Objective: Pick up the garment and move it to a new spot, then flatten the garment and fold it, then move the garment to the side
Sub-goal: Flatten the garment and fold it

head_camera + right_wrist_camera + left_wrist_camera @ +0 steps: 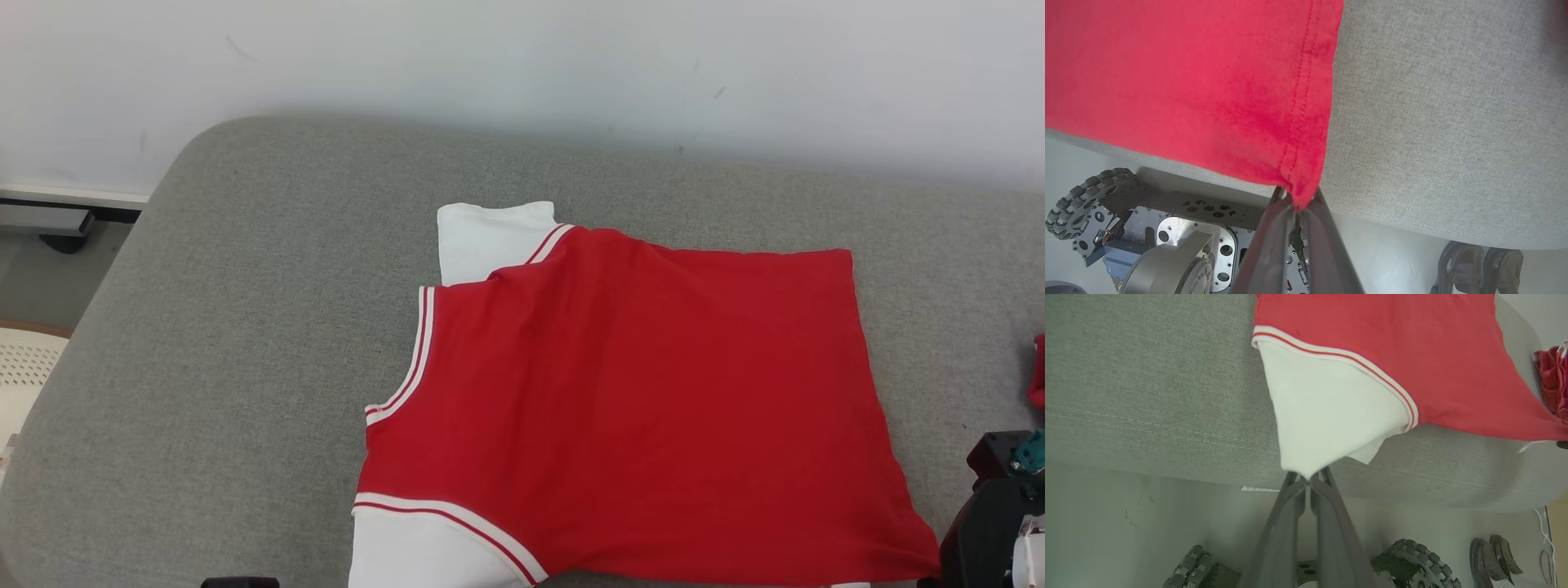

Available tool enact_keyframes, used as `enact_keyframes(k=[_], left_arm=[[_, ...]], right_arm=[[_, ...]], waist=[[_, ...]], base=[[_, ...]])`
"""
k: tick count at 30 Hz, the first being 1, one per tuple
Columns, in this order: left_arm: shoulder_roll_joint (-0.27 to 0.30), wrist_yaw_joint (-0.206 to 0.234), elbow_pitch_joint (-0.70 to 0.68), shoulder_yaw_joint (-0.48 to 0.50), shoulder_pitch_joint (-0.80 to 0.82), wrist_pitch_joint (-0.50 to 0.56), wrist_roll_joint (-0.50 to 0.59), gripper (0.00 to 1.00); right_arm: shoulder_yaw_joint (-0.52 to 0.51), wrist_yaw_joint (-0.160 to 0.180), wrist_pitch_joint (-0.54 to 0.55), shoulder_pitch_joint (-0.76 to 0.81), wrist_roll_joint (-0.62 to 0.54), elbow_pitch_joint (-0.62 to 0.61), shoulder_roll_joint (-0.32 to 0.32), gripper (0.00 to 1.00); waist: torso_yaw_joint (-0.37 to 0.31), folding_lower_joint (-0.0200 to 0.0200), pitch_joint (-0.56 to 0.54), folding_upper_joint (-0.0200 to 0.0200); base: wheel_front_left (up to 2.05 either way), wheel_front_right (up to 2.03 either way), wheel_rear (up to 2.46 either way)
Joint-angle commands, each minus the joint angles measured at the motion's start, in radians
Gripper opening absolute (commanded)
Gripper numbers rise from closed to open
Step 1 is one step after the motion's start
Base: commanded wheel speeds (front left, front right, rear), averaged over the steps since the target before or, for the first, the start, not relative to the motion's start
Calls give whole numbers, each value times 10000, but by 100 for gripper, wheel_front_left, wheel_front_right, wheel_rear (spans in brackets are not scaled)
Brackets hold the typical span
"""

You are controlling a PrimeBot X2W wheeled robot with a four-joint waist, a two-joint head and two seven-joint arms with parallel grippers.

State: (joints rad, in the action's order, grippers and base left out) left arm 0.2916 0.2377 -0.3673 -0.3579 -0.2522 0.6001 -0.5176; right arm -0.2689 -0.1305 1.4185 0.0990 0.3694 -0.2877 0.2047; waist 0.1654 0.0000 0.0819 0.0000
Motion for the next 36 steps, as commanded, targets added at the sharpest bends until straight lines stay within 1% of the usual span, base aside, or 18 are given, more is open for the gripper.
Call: enact_keyframes(k=[1,4,6,10,14,15,20,28,29,32,36], left_arm=[[117,49,-103,19,-146,118,-71,0],[378,54,-539,28,-281,607,-186,0],[361,-23,-979,54,-309,780,-485,0],[183,-257,-1524,245,122,580,-904,0],[-170,-578,-1412,163,900,447,-1212,0],[-146,-636,-1274,145,1108,490,-1185,0],[-480,-887,-318,76,2528,555,-1256,0],[-1224,-937,1983,203,4752,84,-1086,0],[-1224,-937,1983,203,4752,84,-1086,0],[-1411,-959,2830,206,5423,-120,-955,0],[-1583,-883,3860,231,6217,-445,-734,0]], right_arm=[[-47,-3,124,99,-36,-49,-15,0],[-135,-3,110,245,-30,-206,-25,0],[-199,-3,103,350,-5,-363,-30,0],[-123,-3,-277,203,457,-701,-168,0],[-5,-1,-772,-166,914,-830,-181,0],[19,-1,-871,-265,970,-818,-163,0],[89,-1,-1415,-909,1244,-510,-24,0],[71,-1,-2371,-1981,1082,572,98,0],[71,-1,-2371,-1981,1082,572,98,0],[90,-1,-2881,-2444,880,1071,131,0],[211,-1,-3409,-3143,681,1792,157,0]], waist=[[1,0,0,0],[3,0,28,0],[-7,0,80,0],[-85,0,233,0],[-148,0,329,0],[-158,0,354,0],[-162,0,475,0],[-91,0,829,0],[-91,0,829,0],[-121,0,1026,0],[-174,0,1344,0]], base=[[0,0,0],[0,0,0],[0,0,0],[0,0,0],[0,0,0],[0,0,0],[0,0,0],[0,0,0],[0,0,0],[0,0,0],[0,0,0]])
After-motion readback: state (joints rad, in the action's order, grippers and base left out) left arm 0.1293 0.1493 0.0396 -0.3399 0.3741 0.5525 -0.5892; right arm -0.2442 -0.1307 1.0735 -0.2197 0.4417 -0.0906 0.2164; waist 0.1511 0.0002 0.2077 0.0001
